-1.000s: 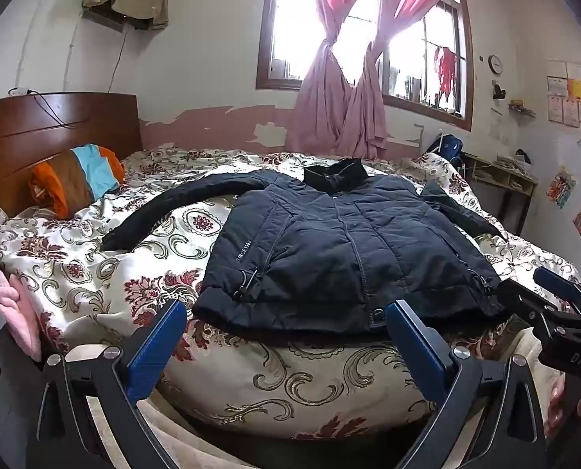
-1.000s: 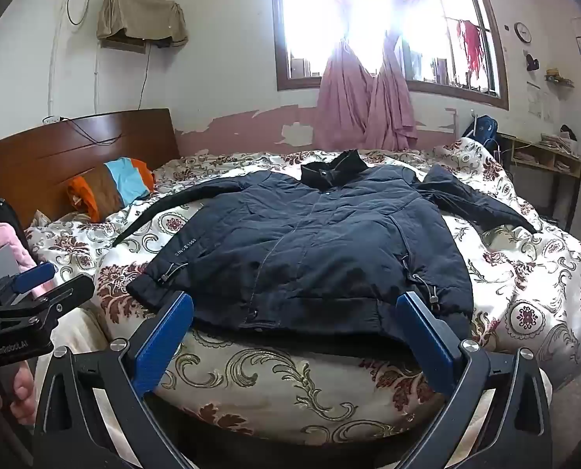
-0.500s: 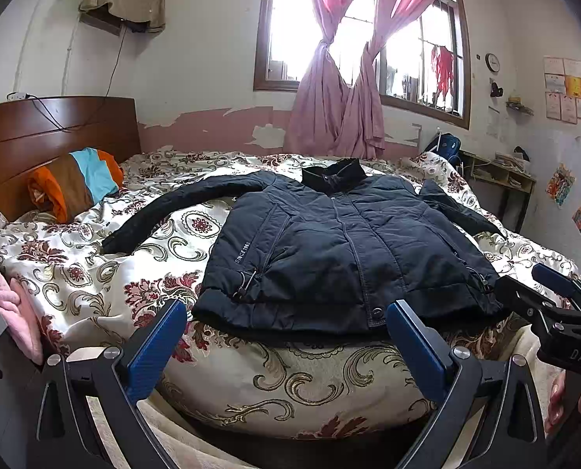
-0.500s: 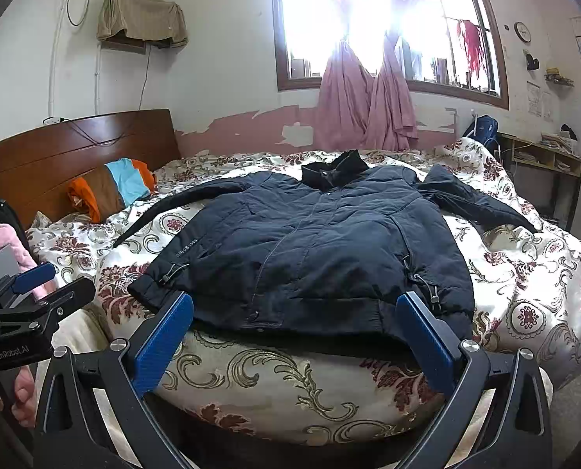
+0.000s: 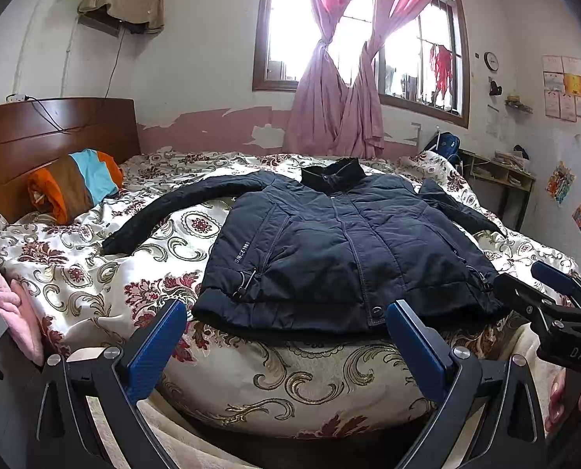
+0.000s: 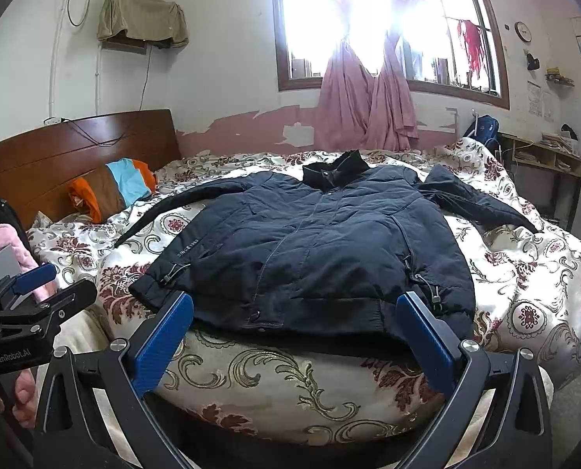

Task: Fold large clothes

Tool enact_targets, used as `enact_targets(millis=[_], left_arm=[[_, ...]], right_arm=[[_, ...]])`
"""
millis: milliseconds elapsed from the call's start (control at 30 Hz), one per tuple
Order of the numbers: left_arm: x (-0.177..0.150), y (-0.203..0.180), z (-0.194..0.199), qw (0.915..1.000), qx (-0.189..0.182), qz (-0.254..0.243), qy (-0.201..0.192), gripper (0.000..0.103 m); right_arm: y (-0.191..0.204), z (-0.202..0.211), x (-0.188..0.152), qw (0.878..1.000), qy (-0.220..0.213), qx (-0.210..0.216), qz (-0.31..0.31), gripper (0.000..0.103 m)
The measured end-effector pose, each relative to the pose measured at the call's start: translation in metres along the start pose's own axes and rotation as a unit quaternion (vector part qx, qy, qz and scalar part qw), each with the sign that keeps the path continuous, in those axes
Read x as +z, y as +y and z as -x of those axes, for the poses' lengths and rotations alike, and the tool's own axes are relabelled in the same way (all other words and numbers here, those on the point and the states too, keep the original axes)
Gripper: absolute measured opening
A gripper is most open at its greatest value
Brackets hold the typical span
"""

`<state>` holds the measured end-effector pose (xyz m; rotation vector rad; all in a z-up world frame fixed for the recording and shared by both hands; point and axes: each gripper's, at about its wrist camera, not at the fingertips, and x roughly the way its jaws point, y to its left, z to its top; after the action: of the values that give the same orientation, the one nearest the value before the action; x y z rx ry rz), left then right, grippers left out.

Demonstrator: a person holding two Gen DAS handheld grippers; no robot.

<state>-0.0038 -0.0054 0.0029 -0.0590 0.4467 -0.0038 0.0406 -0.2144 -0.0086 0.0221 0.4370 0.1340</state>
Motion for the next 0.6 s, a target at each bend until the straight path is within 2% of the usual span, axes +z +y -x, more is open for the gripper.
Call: enact_targets(millis=[600], left_arm=[[0.0,-0.0007,0.0005,1.0,0.0,-0.001,-0.001,0.103]], right_arm=[[0.0014,0.0009,-0.0016,1.0,0.001,0.0,-0.001,0.102]])
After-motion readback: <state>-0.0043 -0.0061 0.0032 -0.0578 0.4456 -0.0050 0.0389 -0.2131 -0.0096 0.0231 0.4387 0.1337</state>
